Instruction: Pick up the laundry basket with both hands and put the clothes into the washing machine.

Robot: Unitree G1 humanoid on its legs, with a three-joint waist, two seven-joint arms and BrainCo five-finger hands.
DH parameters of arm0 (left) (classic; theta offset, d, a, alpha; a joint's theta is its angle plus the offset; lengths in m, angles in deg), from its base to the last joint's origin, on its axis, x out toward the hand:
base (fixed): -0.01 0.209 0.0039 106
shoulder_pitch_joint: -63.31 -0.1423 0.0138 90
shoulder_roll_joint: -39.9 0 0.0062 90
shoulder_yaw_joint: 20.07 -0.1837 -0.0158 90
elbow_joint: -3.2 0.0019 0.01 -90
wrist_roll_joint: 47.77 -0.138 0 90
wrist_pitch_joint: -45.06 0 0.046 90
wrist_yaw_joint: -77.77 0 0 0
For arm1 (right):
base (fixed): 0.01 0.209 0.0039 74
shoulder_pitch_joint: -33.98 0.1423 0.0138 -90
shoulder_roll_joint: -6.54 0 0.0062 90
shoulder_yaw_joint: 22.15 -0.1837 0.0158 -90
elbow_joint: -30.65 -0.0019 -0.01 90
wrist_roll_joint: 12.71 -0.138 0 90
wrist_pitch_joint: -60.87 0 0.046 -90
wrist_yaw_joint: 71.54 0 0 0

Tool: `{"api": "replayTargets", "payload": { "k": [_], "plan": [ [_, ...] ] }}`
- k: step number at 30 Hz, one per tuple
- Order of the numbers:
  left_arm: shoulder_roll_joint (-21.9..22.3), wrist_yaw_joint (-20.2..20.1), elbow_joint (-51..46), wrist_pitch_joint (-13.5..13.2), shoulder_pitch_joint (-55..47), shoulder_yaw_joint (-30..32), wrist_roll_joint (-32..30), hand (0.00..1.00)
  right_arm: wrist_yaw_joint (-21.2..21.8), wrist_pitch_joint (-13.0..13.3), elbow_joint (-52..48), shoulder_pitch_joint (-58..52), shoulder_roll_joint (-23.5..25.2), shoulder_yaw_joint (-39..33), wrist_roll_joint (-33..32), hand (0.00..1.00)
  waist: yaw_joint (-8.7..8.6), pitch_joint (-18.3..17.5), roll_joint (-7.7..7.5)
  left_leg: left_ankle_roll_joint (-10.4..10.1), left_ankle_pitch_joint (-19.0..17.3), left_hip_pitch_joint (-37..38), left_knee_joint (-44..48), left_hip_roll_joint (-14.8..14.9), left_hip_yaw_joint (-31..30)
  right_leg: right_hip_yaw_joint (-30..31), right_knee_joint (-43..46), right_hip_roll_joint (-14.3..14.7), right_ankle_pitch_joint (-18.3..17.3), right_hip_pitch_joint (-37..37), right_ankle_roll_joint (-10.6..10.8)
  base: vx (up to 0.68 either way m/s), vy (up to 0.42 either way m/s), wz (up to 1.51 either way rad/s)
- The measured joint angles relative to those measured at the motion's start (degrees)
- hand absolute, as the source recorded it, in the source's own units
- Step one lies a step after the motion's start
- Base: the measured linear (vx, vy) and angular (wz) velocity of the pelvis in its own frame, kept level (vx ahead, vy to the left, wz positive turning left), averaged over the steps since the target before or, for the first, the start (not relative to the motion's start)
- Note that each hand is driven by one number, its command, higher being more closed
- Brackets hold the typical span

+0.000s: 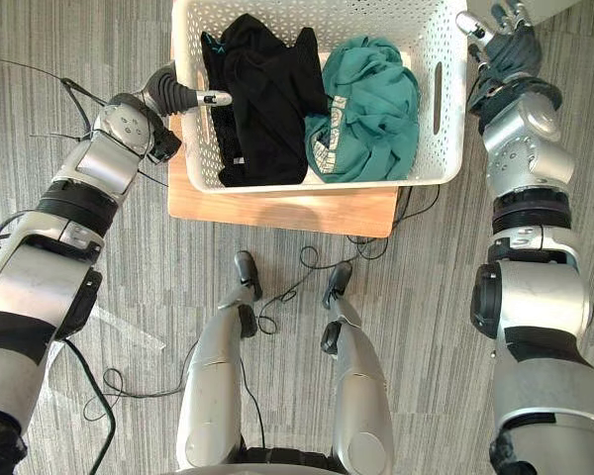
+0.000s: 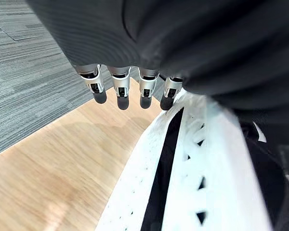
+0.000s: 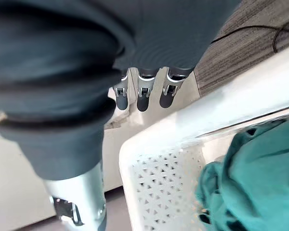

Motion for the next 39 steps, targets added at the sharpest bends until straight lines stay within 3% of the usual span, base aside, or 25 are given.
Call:
{"api": "replayTargets", "payload": {
  "k": [4,10,16,23,29,30,35,39],
  "plan": [
    [-0.1,0.1,0.0,-0.4,0.1,-0.2,0.0,0.0,1.1,0.0,0.0,-0.8,0.3,3.8,3.1,0.0,0.02,0.0,0.0,0.0,0.0,0.0,-0.4,-0.1,0.1,-0.3,0.0,-0.1,0.0,-0.2,0.0,0.01,-0.011,0.01],
    [-1.0,0.5,0.2,-0.8,0.1,-0.6,0.0,0.0,3.8,-0.2,0.1,-0.6,-0.6,9.3,12.6,0.0,-0.21,0.0,0.0,0.0,0.6,0.2,-1.4,-0.2,0.7,-0.2,0.7,-0.3,-0.1,-1.0,0.0,0.02,-0.023,-0.01],
    [-0.3,0.6,0.9,-0.9,0.2,-2.0,-0.1,0.0,6.5,-1.7,4.8,-0.8,-1.7,11.9,20.3,0.0,-0.31,0.0,-0.02,0.1,1.9,1.0,-3.2,-0.9,0.7,-0.7,0.8,-0.8,-0.1,-0.6,0.0,0.01,-0.024,0.07],
    [2.0,1.0,2.7,-0.9,0.9,-1.1,-0.2,0.0,7.2,-1.6,8.6,-0.7,-2.0,13.0,21.8,0.0,-0.47,-0.1,-0.16,0.1,2.4,1.5,-4.3,-1.4,0.1,-1.4,0.6,-1.1,-0.1,0.2,0.0,0.01,-0.016,0.08],
    [2.7,2.3,3.3,-0.9,0.8,3.0,-0.2,0.0,7.1,-0.4,8.7,-0.7,-0.9,13.0,18.4,0.0,-1.23,-0.1,-0.19,0.2,2.8,1.8,-5.1,-1.6,0.4,-1.3,0.4,-1.2,-0.1,0.1,0.0,0.0,-0.004,0.01],
    [2.5,2.5,3.4,-0.9,0.6,3.1,-0.2,1.0,7.1,0.1,8.7,-0.8,-0.6,13.0,17.4,1.0,-1.48,-0.1,-0.2,0.2,2.8,1.8,-5.1,-1.6,0.5,-1.3,0.3,-1.2,-0.1,0.1,0.0,0.0,0.0,0.0],
    [2.5,4.0,3.3,-0.9,0.4,4.6,-0.1,1.0,6.8,0.5,8.3,-0.8,-0.1,13.0,16.8,1.0,-1.54,-0.1,-0.26,0.1,2.8,1.8,-5.2,-1.3,0.8,-1.2,-0.1,-1.0,0.0,0.0,-0.1,0.02,-0.036,-0.04],
    [1.0,6.2,0.0,-0.6,-1.4,5.2,-0.2,1.0,3.1,0.0,1.8,-4.2,0.3,10.2,17.1,1.0,-1.53,0.0,-0.48,0.1,2.8,1.8,-5.3,-0.9,1.1,-1.1,-0.3,-0.6,0.0,-0.2,-0.1,0.03,-0.04,-0.05]
  ]
}}
